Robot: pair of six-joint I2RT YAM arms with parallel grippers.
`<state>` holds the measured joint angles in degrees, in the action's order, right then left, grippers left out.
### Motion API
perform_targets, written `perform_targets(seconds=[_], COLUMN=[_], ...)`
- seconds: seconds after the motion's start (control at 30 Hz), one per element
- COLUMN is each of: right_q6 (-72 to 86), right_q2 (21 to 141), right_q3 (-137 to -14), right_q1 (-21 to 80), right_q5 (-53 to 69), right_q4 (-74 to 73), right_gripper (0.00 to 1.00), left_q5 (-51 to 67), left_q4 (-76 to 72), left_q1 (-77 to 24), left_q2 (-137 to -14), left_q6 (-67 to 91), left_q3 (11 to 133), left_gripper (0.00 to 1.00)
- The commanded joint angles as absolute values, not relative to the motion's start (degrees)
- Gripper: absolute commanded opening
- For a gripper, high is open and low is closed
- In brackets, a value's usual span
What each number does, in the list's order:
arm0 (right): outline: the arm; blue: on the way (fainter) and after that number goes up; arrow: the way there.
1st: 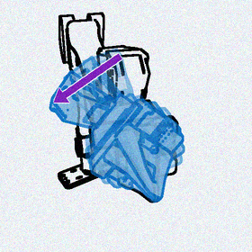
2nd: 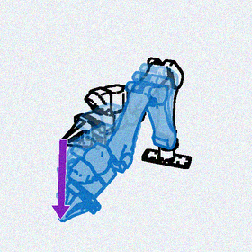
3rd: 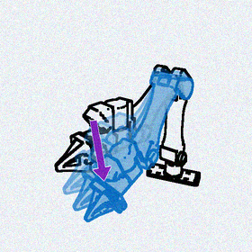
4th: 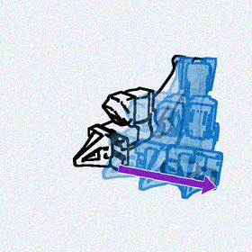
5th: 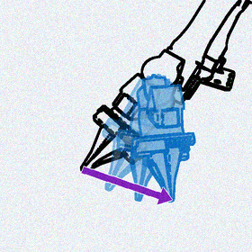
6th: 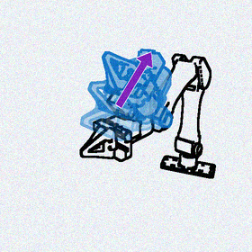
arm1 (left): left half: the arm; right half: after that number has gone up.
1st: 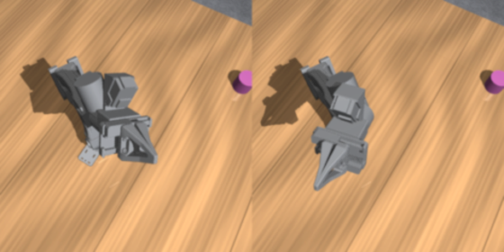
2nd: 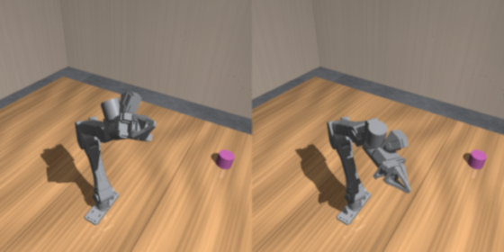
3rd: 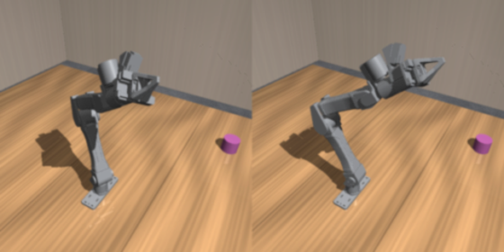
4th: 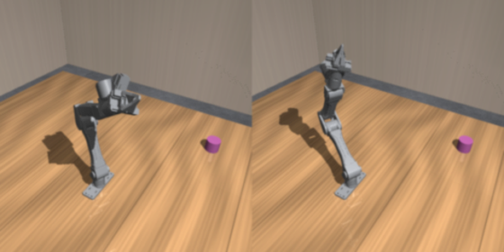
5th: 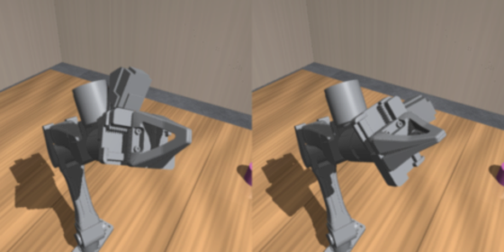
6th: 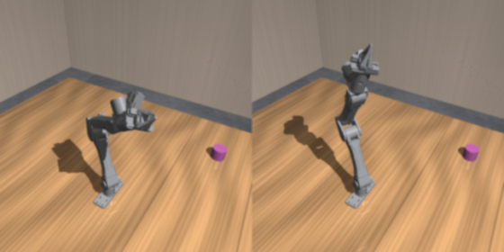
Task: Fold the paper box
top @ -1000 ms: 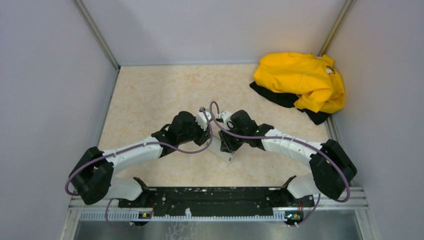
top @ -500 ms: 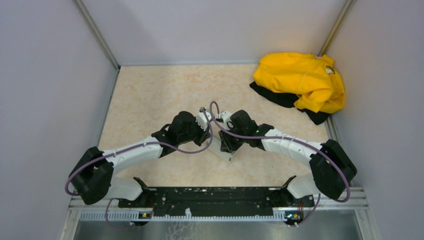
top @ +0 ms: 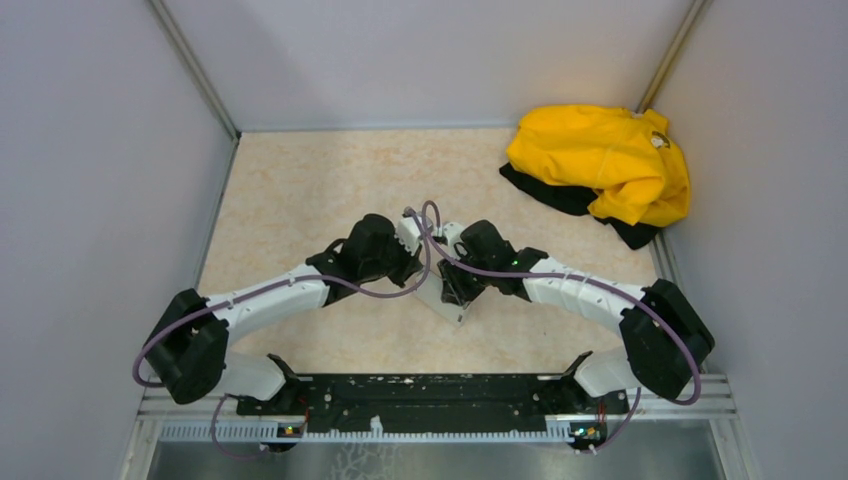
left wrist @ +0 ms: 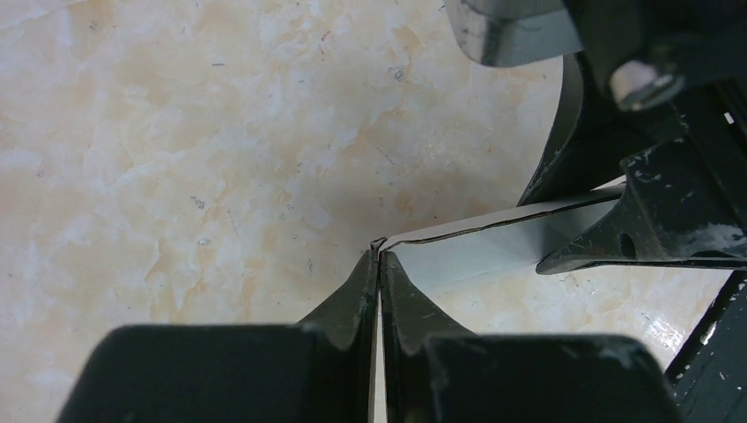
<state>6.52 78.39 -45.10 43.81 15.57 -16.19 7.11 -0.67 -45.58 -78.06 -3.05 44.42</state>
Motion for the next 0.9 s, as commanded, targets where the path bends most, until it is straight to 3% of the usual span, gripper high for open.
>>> perform_targets(seconds=[0.0, 0.47, 0.67, 0.87], right_q6=[5.6, 6.3, 6.5, 6.6], right_q2=[77.8, 78.8, 79.3, 79.2], right_q3=[-45.3, -45.8, -45.5, -45.4], right_q1=[45.3, 46.9, 46.9, 46.8], right_q5=[13.2, 10.4, 10.8, 11.2], right_q4=[-19.8, -19.7, -19.1, -19.0], right_gripper=[0.08, 0.06, 0.08, 0.08], left_q5=[7.7, 8.6, 6.7, 8.8], left_q4=[0.6, 4.0, 3.0, 2.4], left_q1=[-45.5, -45.5, -45.5, -45.1], left_q2=[-79.0, -79.0, -74.4, -72.6], left_q6=[-2.1, -0.2, -1.1, -1.6], left_q3=[48.4, 49.4, 46.4, 44.1], left_gripper=[0.07, 0.09, 0.25, 0.28])
